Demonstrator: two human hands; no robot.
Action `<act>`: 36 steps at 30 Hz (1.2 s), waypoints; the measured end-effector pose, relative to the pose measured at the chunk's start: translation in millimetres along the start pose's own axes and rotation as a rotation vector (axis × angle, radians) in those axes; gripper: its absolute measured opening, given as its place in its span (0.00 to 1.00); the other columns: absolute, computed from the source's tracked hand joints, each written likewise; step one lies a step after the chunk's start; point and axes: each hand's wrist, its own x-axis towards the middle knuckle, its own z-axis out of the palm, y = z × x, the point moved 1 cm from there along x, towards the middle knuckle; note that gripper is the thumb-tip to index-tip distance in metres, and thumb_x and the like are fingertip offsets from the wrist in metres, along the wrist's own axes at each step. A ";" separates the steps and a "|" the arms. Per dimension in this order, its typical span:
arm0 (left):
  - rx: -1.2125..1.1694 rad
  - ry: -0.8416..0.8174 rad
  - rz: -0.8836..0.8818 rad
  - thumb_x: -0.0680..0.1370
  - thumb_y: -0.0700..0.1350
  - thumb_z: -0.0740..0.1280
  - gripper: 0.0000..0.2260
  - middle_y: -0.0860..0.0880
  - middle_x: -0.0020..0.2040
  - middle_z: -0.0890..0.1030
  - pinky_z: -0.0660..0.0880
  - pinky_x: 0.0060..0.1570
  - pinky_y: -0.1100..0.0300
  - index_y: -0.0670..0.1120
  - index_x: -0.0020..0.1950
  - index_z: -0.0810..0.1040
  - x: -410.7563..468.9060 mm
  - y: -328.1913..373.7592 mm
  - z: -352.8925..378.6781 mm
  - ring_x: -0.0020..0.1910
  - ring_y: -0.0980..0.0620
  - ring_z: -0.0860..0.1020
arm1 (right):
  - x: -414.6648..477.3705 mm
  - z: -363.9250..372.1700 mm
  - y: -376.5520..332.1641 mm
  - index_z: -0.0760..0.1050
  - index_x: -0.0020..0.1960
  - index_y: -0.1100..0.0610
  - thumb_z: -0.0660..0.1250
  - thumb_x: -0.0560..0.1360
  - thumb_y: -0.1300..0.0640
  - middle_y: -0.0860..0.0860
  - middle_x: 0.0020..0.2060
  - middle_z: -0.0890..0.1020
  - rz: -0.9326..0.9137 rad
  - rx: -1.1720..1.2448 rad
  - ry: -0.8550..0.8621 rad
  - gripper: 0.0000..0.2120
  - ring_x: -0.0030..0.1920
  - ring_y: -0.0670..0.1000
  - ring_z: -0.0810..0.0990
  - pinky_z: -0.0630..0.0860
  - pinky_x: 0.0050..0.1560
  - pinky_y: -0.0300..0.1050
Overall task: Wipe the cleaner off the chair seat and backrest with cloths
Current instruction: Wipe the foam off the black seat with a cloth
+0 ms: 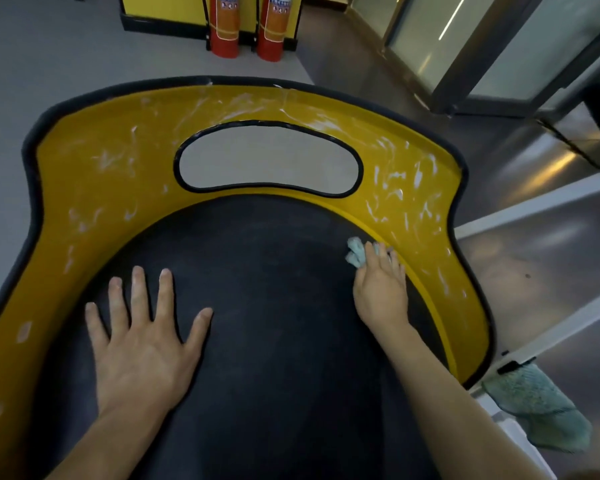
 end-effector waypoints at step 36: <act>0.007 0.030 -0.015 0.78 0.72 0.42 0.38 0.45 0.82 0.56 0.44 0.78 0.41 0.52 0.82 0.57 -0.1 0.6 4.1 0.81 0.43 0.49 | -13.0 -10.3 55.6 0.68 0.75 0.59 0.56 0.84 0.58 0.60 0.70 0.75 0.007 0.133 0.030 0.21 0.69 0.61 0.73 0.69 0.70 0.55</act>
